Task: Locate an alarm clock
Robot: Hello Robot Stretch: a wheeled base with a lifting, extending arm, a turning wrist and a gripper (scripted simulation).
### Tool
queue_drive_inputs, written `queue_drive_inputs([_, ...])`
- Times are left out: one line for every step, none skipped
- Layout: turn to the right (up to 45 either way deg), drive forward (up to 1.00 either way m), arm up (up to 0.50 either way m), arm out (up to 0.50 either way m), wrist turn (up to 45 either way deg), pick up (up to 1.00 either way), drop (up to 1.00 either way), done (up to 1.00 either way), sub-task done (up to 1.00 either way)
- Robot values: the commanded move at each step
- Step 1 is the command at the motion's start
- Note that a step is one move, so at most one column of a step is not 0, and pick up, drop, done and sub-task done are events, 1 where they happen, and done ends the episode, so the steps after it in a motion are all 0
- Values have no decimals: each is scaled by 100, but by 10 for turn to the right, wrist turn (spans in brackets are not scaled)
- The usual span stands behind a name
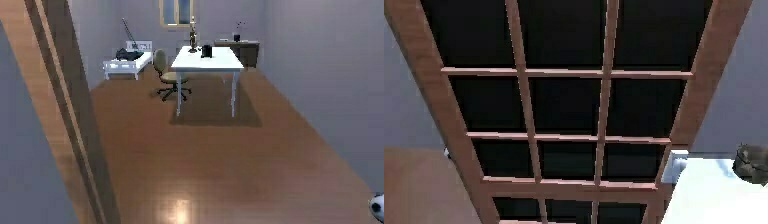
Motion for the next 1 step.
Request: queue_drive_inputs([450,0,0,0,0,0,0,0,0])
